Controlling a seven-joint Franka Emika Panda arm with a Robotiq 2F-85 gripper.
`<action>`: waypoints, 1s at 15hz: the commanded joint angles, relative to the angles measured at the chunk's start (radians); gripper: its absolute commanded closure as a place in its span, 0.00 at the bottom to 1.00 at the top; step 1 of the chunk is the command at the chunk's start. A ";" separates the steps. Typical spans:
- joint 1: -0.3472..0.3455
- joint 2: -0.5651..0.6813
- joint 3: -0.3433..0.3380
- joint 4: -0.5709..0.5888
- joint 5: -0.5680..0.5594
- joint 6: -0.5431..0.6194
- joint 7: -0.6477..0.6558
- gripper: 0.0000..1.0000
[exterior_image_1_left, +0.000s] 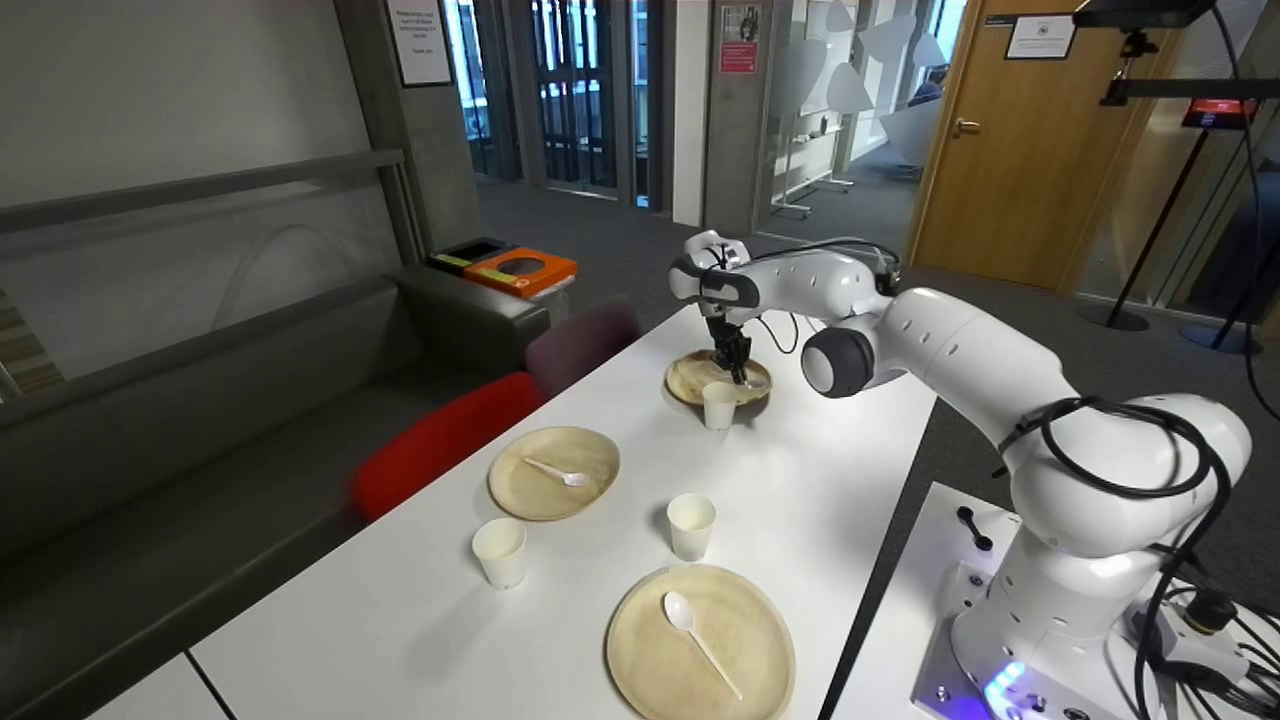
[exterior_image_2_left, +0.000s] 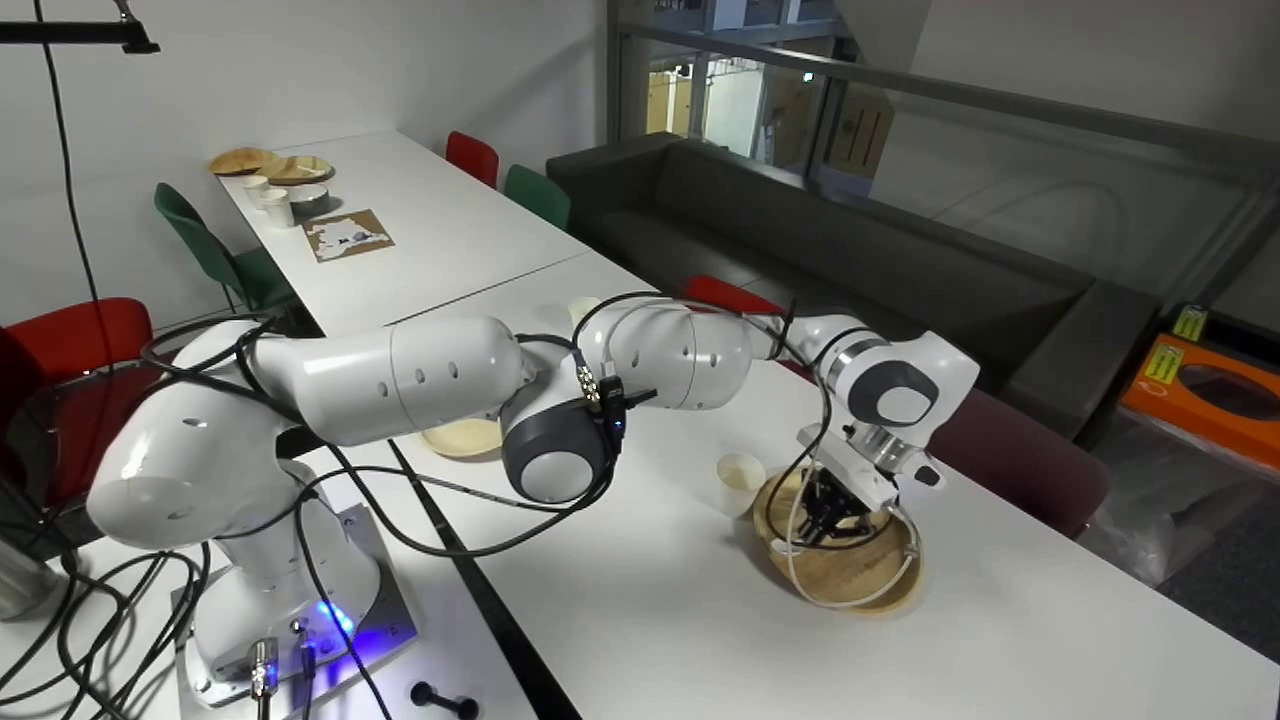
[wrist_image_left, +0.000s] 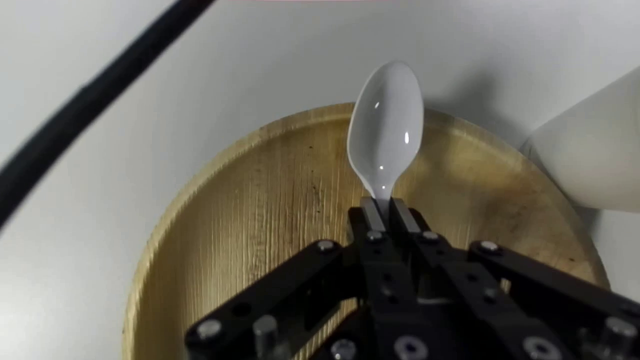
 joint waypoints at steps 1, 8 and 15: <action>-0.016 -0.020 0.013 -0.007 0.028 0.022 0.091 0.98; -0.002 -0.019 0.003 -0.004 0.016 0.090 0.104 0.98; 0.009 -0.020 -0.002 -0.010 0.003 0.108 0.063 0.98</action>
